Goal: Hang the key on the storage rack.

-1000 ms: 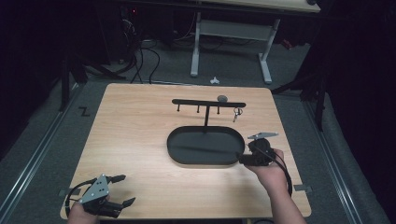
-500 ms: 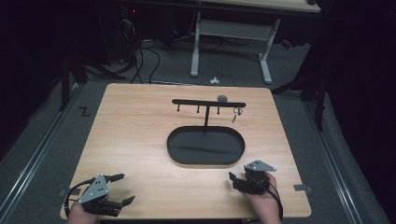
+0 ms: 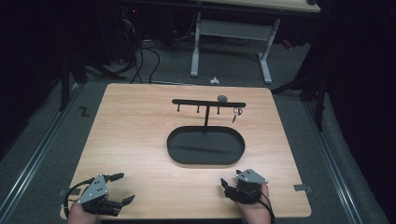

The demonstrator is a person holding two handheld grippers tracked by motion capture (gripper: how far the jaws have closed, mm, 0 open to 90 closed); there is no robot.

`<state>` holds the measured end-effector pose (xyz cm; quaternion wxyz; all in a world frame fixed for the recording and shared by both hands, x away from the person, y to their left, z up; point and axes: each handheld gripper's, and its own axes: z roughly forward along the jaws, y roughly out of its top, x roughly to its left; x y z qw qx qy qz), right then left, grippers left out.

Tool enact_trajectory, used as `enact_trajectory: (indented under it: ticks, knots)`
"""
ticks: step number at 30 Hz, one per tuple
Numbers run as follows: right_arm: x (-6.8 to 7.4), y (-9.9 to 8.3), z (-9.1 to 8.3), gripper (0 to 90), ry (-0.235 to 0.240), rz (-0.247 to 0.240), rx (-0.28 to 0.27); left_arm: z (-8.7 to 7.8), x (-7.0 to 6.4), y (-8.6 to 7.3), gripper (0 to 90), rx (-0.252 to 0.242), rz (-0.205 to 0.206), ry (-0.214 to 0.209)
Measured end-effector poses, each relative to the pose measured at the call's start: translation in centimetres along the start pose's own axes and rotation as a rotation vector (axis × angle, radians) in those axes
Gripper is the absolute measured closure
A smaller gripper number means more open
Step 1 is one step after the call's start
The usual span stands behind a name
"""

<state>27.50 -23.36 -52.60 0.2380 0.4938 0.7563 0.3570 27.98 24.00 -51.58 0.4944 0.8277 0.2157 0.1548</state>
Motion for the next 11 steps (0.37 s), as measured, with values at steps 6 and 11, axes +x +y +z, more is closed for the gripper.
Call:
enact_trajectory:
  ticks: [6, 11]
  knots:
    - [-0.39, 0.0, 0.07, 30.3, -0.017, 0.023, 0.004, -0.02, 0.14, -0.03, 15.3, -0.004, -0.004, 0.0]
    - [-0.3, 0.09, 0.35, 30.3, -0.015, 0.018, 0.008, -0.23, 0.16, -0.09, 15.3, -0.005, -0.004, 0.005]
